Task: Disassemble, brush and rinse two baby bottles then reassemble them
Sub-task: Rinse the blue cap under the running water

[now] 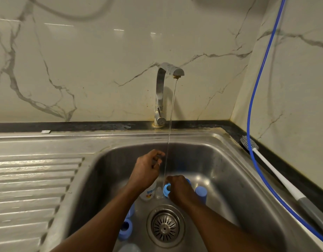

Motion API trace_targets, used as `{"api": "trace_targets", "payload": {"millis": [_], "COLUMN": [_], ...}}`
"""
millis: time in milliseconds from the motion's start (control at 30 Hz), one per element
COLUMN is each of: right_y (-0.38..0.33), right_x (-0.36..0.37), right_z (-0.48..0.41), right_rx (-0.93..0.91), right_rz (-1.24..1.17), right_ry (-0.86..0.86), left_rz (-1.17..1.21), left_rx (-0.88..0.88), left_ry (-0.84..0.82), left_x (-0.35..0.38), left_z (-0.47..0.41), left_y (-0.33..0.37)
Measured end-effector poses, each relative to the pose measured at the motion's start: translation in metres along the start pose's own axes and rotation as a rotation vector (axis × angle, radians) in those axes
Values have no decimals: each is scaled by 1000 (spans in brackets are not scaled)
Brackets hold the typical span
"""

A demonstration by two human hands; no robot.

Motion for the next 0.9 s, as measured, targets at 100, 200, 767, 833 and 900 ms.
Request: {"api": "trace_targets", "payload": {"millis": [100,200,767,833,900], "right_y": [2,5,30,35,32], "right_x": [2,10,-20,-18,-34], "right_z": [-1,1,-2,0,-2], "right_rx": [13,30,136,170,208], "right_rz": [8,18,281,260,213], "right_ry": [-23,-81,-67,-70,2], "left_rz": [-8,-8,3,-1,7], "left_rx": [7,14,27,29,15], "left_ry": [3,-7,17,8,7], "left_x": [1,1,-3,-2,-1], "left_z": [-1,-1,-1,0,0], "left_y": [-2,-2,1,2,1]}}
Point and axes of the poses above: each hand's wrist, its own z-axis away from the middle knuckle, its own x-axis out of the palm, y = z × x, the point moved 9 cm from there along -z, towards the middle knuckle, and after that the axes turned 1 degree about y, right-handed, at the moved point
